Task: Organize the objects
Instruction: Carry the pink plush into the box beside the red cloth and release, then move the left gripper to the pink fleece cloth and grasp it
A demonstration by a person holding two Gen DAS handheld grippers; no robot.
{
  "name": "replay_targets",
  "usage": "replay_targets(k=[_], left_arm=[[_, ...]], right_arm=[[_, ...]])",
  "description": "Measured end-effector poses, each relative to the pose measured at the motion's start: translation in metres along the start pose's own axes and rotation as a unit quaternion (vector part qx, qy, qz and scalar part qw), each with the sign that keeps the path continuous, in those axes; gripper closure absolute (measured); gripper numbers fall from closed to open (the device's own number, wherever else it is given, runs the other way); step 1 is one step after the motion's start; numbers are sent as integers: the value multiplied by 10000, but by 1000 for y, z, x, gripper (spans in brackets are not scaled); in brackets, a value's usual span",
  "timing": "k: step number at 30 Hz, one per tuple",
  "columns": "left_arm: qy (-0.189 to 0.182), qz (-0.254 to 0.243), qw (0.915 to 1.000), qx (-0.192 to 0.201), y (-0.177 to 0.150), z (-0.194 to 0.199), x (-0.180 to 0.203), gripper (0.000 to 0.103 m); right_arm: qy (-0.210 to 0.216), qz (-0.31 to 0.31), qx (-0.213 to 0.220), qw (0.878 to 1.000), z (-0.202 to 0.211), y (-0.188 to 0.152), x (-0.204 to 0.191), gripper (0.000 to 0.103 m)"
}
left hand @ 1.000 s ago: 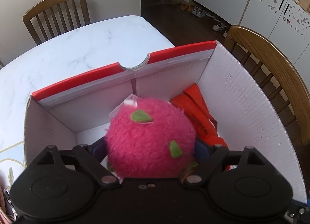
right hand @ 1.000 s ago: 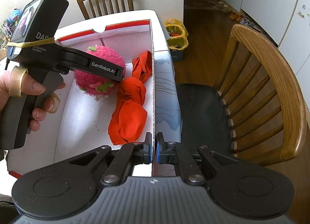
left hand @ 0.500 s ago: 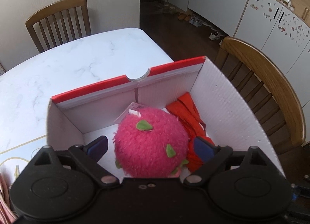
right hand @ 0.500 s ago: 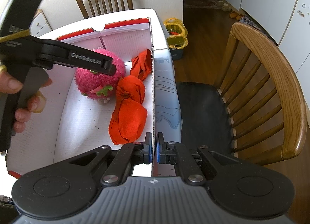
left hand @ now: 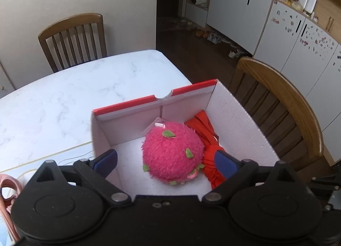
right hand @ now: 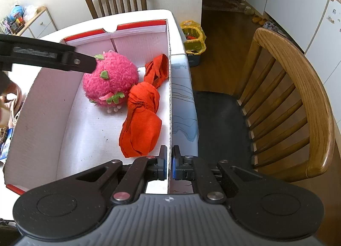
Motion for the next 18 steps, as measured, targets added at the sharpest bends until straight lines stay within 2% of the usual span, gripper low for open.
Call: replay_targets(k=[5,10,18], left_arm=[[-18,157,9998,157,-4,20,-12,1],[67,352,9991,215,-15,36,-30,1],[429,840,9953,228,-42,62,-80,1]], right_arm=[[-35,36,-3,10000,1,-1,0,99],[-38,13,-17,10000,1,-1,0,99],[-89,2,-40,10000,2,-1,0,99]])
Point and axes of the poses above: each gripper's, at about its wrist camera, not at the fingertips, and z roughly against the way its jaws point, x to its right, y to its top, the point moved 10 cm from there along -z, roughly the way its jaws point, and after that the axes turned 10 degrees about -z, right-handed, at the moved point
